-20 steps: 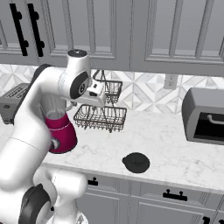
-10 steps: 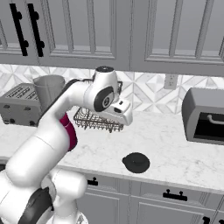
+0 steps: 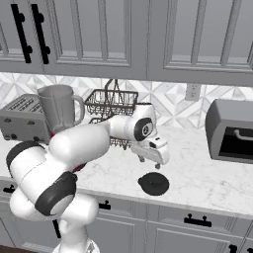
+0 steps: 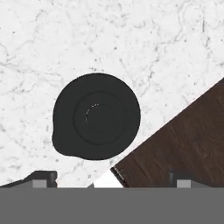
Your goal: Close the lid blender by securely placing the lid on top.
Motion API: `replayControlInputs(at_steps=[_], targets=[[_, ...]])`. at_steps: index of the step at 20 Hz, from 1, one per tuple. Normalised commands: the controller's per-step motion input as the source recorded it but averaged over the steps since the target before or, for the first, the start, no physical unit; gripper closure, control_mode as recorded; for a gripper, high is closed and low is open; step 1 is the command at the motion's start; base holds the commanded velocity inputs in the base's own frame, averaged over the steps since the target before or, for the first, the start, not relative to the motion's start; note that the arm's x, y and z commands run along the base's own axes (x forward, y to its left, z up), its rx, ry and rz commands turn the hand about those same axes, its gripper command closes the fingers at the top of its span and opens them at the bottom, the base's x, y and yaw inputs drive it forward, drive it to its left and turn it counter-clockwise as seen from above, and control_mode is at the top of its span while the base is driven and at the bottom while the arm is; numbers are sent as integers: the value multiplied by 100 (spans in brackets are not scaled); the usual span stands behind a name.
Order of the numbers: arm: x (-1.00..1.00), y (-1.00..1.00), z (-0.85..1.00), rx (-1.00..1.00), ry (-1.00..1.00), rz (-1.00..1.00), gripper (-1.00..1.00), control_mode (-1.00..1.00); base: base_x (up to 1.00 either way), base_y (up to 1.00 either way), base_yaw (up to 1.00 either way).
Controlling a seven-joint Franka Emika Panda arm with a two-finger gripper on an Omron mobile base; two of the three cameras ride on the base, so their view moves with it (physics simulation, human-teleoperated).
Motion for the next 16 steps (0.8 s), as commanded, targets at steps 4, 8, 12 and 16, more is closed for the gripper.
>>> replayControlInputs(at_steps=[4,8,12,16], targets=[[8,-49,-89,14,2,-1,-100,-100,0,0,0],[28,-3,-68,1,0,5,-100,-100,0,0,0],[31,0,-47,0,-2,5,-100,-100,0,0,0],[7,0,-49,5,0,7,-100,-100,0,0,0]])
